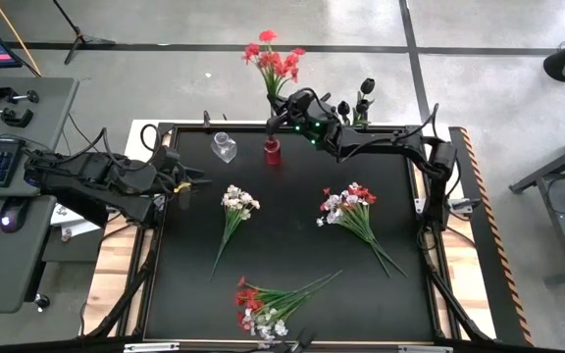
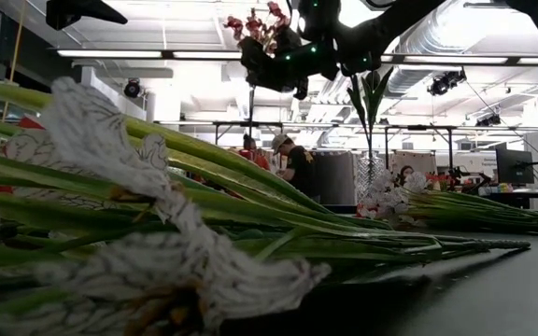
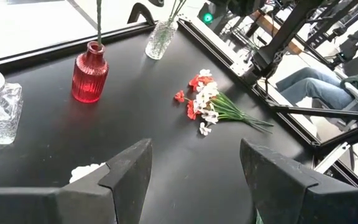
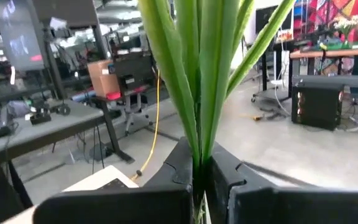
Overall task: Sort flowers into vase by color
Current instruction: Put the top left red flowers into the red flower vase, then put the top red flowers into the red flower vase
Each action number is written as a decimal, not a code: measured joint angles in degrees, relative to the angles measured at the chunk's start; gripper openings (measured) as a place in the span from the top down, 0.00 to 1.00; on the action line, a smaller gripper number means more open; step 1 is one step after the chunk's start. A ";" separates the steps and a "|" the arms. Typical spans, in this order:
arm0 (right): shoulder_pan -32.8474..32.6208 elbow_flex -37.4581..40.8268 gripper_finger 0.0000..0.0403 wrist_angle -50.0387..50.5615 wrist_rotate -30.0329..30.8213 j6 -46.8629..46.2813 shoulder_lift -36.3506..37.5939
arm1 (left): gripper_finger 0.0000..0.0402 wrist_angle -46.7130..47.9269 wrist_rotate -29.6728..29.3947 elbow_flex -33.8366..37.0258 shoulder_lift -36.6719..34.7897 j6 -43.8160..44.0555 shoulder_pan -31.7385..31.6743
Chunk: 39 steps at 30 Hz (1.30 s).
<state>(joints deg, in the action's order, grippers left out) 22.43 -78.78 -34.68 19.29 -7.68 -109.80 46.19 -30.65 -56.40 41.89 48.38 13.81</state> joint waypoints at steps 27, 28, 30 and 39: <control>-4.65 -0.02 0.49 28.65 1.24 0.20 4.34 | 0.42 0.04 0.00 0.00 0.00 -1.53 0.02; -4.67 -0.02 0.49 31.40 0.34 0.20 4.93 | 0.42 0.03 0.00 0.00 0.00 -1.53 0.02; -4.65 -0.02 0.49 36.08 -2.72 0.20 6.22 | 0.42 0.03 0.02 0.00 0.00 -1.57 0.00; -5.57 -0.02 0.49 60.58 -17.59 -4.39 10.42 | 0.42 0.09 1.30 0.00 -0.01 -1.55 0.00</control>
<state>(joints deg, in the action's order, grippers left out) 16.86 -78.81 25.90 1.70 -12.07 -99.37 46.28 -29.35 -56.40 41.88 46.83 13.80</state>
